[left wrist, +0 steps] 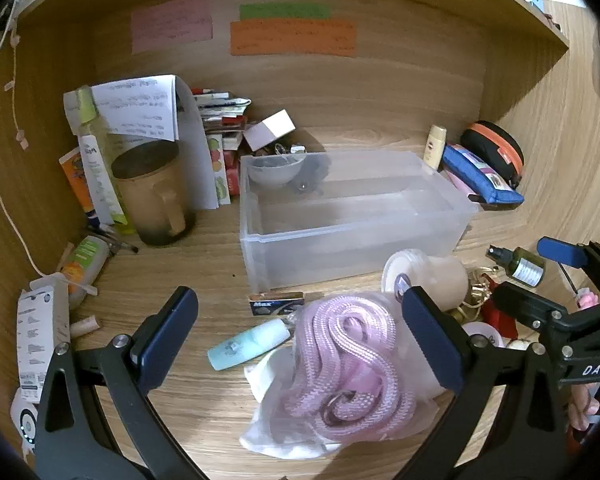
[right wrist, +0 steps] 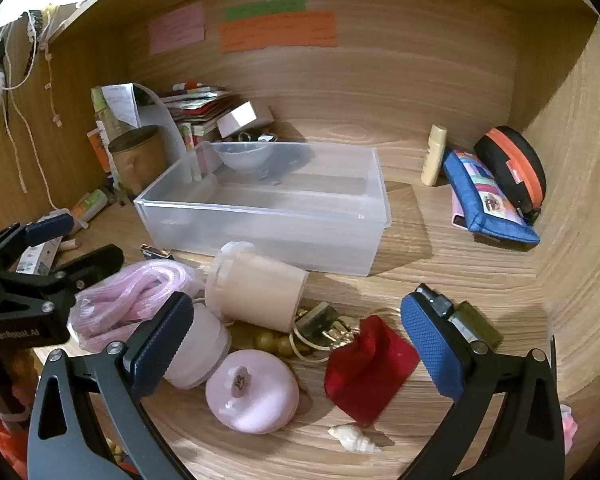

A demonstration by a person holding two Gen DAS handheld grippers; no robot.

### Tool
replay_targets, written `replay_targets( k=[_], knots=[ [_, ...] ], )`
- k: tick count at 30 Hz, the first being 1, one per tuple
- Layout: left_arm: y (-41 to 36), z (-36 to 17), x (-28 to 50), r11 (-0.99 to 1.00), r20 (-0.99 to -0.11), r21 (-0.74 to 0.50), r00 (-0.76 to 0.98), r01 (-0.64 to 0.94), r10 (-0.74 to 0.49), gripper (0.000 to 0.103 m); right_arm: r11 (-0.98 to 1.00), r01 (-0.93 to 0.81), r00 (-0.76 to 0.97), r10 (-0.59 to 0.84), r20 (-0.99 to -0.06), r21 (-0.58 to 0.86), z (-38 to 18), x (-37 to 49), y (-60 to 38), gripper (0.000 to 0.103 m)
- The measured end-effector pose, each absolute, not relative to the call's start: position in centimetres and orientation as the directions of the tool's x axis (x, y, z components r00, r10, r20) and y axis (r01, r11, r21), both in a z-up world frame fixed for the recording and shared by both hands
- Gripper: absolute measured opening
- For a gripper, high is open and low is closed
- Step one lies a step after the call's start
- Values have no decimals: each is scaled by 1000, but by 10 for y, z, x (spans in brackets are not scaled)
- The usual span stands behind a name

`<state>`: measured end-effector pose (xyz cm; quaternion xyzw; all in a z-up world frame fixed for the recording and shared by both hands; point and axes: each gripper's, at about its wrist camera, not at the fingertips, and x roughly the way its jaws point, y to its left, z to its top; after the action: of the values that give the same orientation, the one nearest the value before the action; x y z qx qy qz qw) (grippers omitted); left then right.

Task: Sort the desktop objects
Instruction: 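Move the left tool toward the small brown box while the right tool approaches the green spray bottle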

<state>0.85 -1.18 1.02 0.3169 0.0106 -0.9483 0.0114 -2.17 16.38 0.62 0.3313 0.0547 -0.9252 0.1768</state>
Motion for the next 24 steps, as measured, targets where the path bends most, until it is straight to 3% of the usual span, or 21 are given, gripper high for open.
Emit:
replay_targets(
  k=[10,24],
  knots=[
    [-40,31,19,-1000,-570,-27,-821,15,3,103,-954,300,-767,-237,-597,-6,17,-25,192,103],
    [-91,4,-6,-996,-710,-89,-703,25,46,103,-979,202,-741,-175,-649,34,15,-54,262,103]
  ],
)
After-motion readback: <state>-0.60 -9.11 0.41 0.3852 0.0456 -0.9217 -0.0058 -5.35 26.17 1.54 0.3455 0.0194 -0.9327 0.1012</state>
